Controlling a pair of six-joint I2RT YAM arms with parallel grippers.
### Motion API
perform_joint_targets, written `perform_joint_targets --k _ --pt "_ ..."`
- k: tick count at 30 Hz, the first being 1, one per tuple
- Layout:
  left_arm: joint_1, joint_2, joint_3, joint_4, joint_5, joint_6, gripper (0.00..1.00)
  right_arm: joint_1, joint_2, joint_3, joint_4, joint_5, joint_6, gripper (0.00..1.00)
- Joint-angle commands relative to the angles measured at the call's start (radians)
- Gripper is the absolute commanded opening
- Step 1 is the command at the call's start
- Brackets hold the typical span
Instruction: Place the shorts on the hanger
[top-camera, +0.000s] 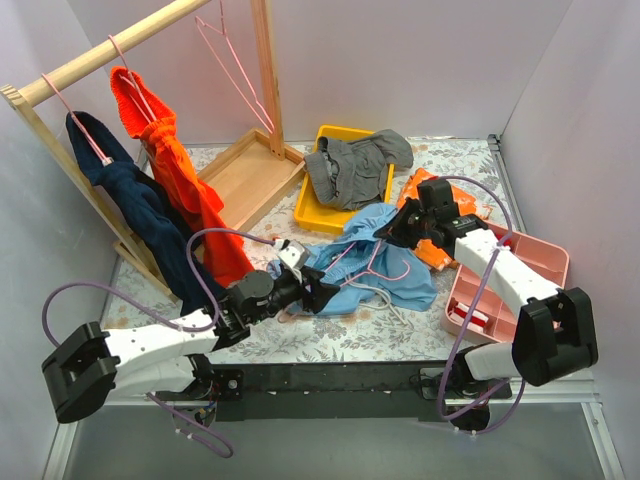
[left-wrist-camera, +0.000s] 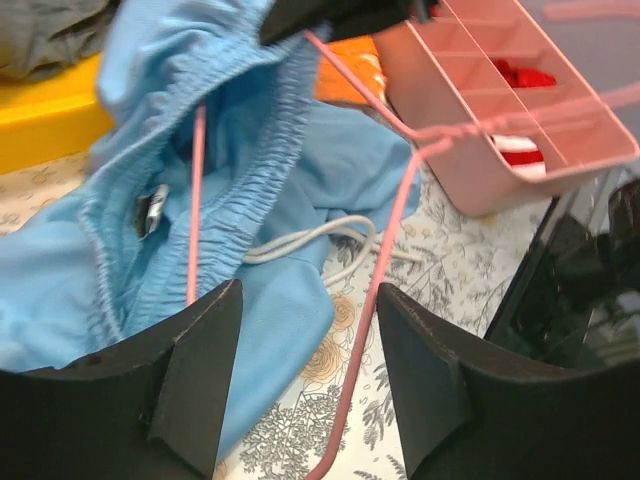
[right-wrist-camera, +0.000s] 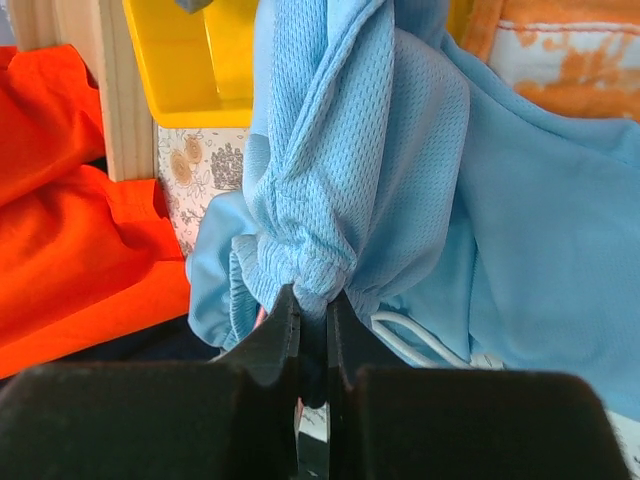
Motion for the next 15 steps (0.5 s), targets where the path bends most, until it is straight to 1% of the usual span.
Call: perform_joint_targets --k 1,2,3,4,5,6,7,9,15 --pt "0.012 -0.113 0.101 -0.289 -0.255 -0.181 0.56 0.004 -0.047 0.048 -0.128 0.034 -0.044 0.01" --pt "0.012 -0.118 0.116 -0.345 -0.289 -0.213 0.55 0.006 -0.048 0.049 -0.138 0.032 -0.044 0.01" --pt "0.012 -0.12 0.131 -0.454 -0.319 -0.247 0.54 0.006 -0.051 0.049 -0.147 0.035 -0.049 0.01" --pt "0.013 -0.106 0.163 -0.506 -0.358 -0.297 0.52 0.006 -0.051 0.049 -0.145 0.032 -0.054 0.01" --pt "0.013 -0.088 0.186 -0.558 -0.364 -0.31 0.51 0.008 -0.053 0.052 -0.147 0.026 -0.061 0.01" --pt "0.013 -0.069 0.208 -0.646 -0.366 -0.321 0.49 0.008 -0.051 0.059 -0.153 0.022 -0.09 0.01" --pt "0.013 -0.049 0.251 -0.681 -0.366 -0.339 0.49 0.008 -0.054 0.066 -0.161 0.029 -0.098 0.01" --pt "0.013 0.015 0.289 -0.752 -0.34 -0.341 0.46 0.006 -0.064 0.079 -0.181 0.055 -0.097 0.01" --pt "0.013 0.155 0.392 -0.847 -0.219 -0.324 0.42 0.008 -0.103 0.079 -0.153 0.081 -0.052 0.01"
